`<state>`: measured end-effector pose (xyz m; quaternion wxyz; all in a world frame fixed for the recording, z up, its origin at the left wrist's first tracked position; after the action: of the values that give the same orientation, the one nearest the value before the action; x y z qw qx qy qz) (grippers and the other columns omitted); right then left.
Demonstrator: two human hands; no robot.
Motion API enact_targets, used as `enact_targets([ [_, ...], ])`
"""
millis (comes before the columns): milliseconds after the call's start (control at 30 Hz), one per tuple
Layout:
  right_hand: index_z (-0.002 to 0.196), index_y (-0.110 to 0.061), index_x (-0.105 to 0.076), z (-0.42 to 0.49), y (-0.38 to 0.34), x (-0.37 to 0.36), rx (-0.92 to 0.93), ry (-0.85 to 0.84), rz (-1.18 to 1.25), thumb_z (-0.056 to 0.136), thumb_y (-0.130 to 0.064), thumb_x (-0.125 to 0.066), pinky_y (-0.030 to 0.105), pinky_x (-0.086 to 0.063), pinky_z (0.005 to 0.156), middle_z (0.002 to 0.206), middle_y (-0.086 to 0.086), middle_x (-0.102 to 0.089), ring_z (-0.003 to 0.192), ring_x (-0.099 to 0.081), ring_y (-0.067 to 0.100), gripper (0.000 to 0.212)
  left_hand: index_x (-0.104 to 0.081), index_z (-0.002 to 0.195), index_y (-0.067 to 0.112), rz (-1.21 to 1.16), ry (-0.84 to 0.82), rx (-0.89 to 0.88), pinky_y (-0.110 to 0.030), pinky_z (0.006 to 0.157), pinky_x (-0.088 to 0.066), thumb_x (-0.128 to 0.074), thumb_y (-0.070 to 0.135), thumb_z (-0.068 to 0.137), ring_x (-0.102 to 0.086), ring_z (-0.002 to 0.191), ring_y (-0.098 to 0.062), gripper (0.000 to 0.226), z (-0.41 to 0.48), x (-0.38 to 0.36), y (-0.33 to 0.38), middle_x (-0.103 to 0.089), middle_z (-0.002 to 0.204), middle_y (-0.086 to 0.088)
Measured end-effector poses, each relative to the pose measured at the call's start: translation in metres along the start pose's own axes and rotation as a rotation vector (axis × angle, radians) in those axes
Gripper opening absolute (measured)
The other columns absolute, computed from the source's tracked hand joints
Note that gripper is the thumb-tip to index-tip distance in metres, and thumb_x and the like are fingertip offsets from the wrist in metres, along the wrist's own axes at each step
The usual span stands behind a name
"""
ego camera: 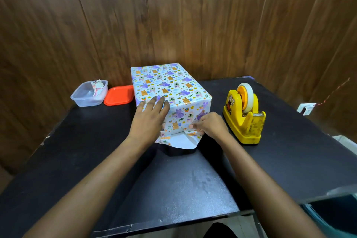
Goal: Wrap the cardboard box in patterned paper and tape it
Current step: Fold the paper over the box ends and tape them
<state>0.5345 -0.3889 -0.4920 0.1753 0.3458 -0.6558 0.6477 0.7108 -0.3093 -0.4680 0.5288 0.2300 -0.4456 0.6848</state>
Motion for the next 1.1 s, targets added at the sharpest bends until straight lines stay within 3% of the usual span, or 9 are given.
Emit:
enact_targets([
  [133,0.058,-0.014,-0.059,-0.025,-0.018,0.044,0.174,0.226,0.003,0.086,-0.030,-0.064,0.033,-0.041,0.061,0.067,0.005,-0.063,0.068,-0.056,0.023,0.033,-0.064,0.113,0.005,0.010,-0.014,0.003,-0.047,0.081,-0.051,-0.094,0.029,0.032,-0.063,0.107,-0.033,0.090,-0.001,0.002,0.000,-0.063,0.120,-0.015],
  [267,0.096,-0.006,-0.063,-0.046,-0.012,0.104,0.154,0.668,-0.308,0.094,-0.028,-0.049,0.035,-0.038,0.077,0.104,0.012,-0.063,0.105,-0.050,0.031,0.027,-0.064,0.113,0.006,0.008,-0.035,0.013,-0.047,0.081,-0.051,-0.094,0.029,0.033,-0.062,0.108,-0.033,0.090,-0.001,0.004,0.002,-0.063,0.121,-0.014],
  [367,0.120,-0.003,-0.057,-0.037,0.020,0.128,-0.160,0.529,-0.414,0.096,-0.040,-0.046,0.044,-0.035,0.096,0.126,0.016,-0.054,0.122,-0.042,0.034,0.046,-0.063,0.113,0.005,-0.001,-0.040,0.012,-0.048,0.081,-0.051,-0.094,0.028,0.033,-0.062,0.108,-0.034,0.089,-0.001,0.006,0.002,-0.063,0.121,-0.015],
  [467,0.119,0.000,-0.057,-0.031,0.040,0.128,-0.280,0.252,-0.044,0.092,-0.038,-0.056,0.038,-0.042,0.086,0.111,0.013,-0.057,0.103,-0.052,0.030,0.047,-0.064,0.113,0.004,-0.004,-0.040,0.013,-0.048,0.081,-0.051,-0.095,0.026,0.032,-0.063,0.107,-0.034,0.090,-0.002,0.006,0.001,-0.063,0.120,-0.015],
  [600,0.116,0.003,-0.057,-0.030,0.047,0.129,-0.315,0.271,0.463,0.084,-0.015,-0.070,0.039,-0.048,0.088,0.111,0.011,-0.056,0.107,-0.055,0.026,0.040,-0.063,0.113,0.004,-0.007,-0.048,0.012,-0.048,0.081,-0.050,-0.095,0.027,0.031,-0.062,0.107,-0.034,0.092,-0.003,0.006,0.001,-0.062,0.121,-0.016],
  [667,0.105,-0.001,-0.063,-0.027,0.049,0.131,-0.329,0.273,0.614,0.082,-0.010,-0.070,0.033,-0.049,0.076,0.101,0.009,-0.060,0.098,-0.059,0.023,0.025,-0.063,0.113,0.004,-0.010,-0.053,0.014,-0.048,0.081,-0.050,-0.095,0.027,0.030,-0.062,0.107,-0.035,0.092,-0.002,0.005,0.001,-0.062,0.121,-0.016],
  [833,0.077,-0.005,-0.064,-0.034,0.036,0.143,-0.249,0.259,0.630,0.081,-0.005,-0.065,0.023,-0.034,0.056,0.074,0.002,-0.055,0.063,-0.043,0.010,0.004,-0.064,0.112,0.002,-0.022,-0.043,0.007,-0.050,0.080,-0.050,-0.096,0.025,0.028,-0.063,0.106,-0.036,0.093,-0.003,0.004,0.000,-0.063,0.120,-0.017],
  [1000,0.066,-0.007,-0.061,-0.053,0.046,0.138,-0.257,0.237,0.622,0.088,-0.008,-0.057,0.018,-0.030,0.040,0.038,-0.006,-0.052,0.039,-0.042,0.006,0.023,-0.063,0.114,0.002,-0.029,-0.030,0.016,-0.049,0.082,-0.049,-0.095,0.024,0.031,-0.062,0.108,-0.035,0.091,-0.004,0.005,0.001,-0.062,0.121,-0.017],
  [1100,0.062,-0.007,-0.057,-0.058,0.060,0.113,-0.273,0.242,0.751,0.092,-0.018,-0.058,0.015,-0.032,0.037,0.033,-0.006,-0.049,0.030,-0.042,0.003,0.032,-0.063,0.114,0.002,-0.033,-0.018,0.021,-0.050,0.083,-0.049,-0.096,0.023,0.030,-0.062,0.107,-0.035,0.092,-0.003,0.005,0.001,-0.062,0.120,-0.017],
])
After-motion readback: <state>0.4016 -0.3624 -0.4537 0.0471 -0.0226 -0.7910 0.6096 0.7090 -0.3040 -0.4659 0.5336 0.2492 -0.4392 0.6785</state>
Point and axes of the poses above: each hand's wrist, its own z-axis towards the middle knuckle, its own x-axis out of the back of the hand, y = z × x, the point moved 3 cm from there along z, towards the middle knuckle
